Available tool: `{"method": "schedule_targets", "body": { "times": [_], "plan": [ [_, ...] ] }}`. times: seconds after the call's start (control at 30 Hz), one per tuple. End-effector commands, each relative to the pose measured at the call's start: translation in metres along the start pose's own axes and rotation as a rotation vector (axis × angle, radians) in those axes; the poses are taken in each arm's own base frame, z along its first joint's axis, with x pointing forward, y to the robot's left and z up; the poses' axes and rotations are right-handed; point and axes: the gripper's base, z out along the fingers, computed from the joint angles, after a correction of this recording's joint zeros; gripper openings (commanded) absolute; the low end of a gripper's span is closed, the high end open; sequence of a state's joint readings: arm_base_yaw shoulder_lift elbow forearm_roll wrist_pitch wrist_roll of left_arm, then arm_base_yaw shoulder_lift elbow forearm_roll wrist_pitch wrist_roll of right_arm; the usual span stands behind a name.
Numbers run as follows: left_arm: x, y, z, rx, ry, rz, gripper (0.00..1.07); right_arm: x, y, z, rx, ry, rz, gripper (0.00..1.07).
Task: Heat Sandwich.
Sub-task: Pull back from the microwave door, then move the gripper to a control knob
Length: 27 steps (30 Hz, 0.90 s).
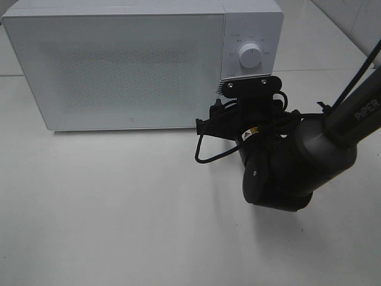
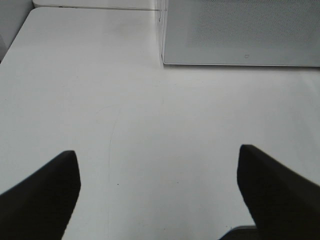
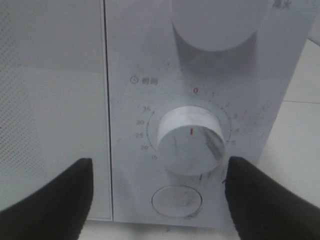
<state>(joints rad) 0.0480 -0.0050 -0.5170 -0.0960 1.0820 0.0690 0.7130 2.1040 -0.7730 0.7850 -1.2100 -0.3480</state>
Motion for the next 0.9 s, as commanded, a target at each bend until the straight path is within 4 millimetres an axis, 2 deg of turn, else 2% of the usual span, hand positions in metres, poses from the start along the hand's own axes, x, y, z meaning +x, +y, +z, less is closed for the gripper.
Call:
{"method": "schedule_targets", "body": {
  "times": [0.03,0.3,0.57,0.9],
  "plan": [
    [0.001,0.0,-0.002,0.004,-0.029,-0.003,0.81,-0.011,-0.003,0.002,0.044,-0.152,0.012,0.72],
    [0.001,0.0,-0.002,0.004,-0.029,-0.003,0.81,-0.006,-0.009,0.008,0.051,-0.164,-0.007,0.72],
    [0.001,0.0,-0.002,0.004,-0.029,-0.003,0.81,-0.018,-0.012,0.02,0.071,-0.204,0.024,0.72],
    [0.001,0.0,-0.002,0.004,-0.029,-0.003,0.81,-0.022,-0.013,0.025,0.074,-0.221,0.034,0.72]
  ]
}}
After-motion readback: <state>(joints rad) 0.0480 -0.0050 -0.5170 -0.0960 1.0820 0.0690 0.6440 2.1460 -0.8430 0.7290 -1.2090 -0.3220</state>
